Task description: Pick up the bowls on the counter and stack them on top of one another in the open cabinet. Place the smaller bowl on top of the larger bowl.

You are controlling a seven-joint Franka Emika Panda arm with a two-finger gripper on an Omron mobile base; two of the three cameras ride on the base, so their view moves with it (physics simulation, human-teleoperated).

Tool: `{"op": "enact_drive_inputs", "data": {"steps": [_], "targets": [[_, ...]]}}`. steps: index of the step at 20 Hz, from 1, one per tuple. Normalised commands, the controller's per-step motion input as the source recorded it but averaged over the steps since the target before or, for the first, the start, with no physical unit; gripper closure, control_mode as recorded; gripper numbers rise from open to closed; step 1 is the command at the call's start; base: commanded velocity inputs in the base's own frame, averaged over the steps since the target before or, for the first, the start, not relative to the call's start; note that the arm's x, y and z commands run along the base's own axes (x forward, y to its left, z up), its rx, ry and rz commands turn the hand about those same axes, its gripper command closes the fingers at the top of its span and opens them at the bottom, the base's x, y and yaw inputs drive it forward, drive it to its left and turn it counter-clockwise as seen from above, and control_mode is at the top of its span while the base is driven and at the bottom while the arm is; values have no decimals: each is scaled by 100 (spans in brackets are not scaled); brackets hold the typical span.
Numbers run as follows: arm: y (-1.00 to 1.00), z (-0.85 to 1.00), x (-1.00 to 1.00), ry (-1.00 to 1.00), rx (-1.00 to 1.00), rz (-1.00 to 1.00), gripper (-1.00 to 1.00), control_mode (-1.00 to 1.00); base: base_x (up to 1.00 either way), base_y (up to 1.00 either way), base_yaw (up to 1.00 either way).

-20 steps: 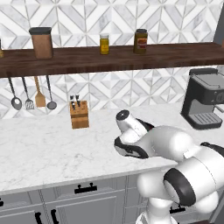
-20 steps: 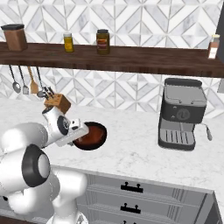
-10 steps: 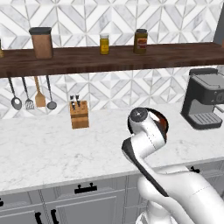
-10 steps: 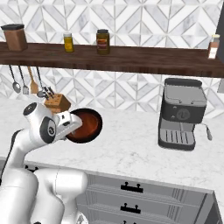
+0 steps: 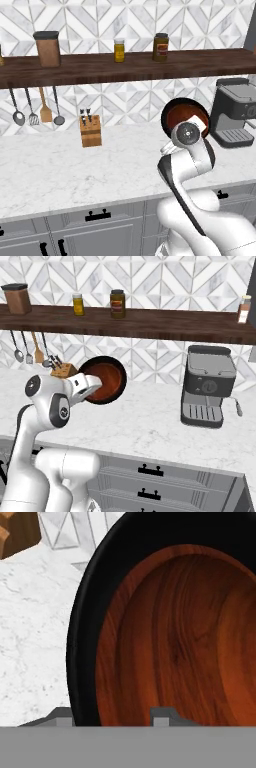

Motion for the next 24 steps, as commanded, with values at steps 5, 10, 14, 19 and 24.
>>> {"op": "enact_drive_inputs", "data": {"steps": [5, 10, 14, 19, 24], "targets": [[-14, 100, -17, -10, 0, 1, 100, -100, 0, 0, 0], [-14, 100, -6, -1, 0, 0, 100, -100, 0, 0, 0], [-28, 100, -25, -1, 0, 0, 100, -100, 0, 0, 0], [-50, 100, -6, 0, 2, 0, 100, -100, 0, 0, 0], [-74, 100, 65, 2, 3, 0, 100, -100, 0, 0, 0]]}}
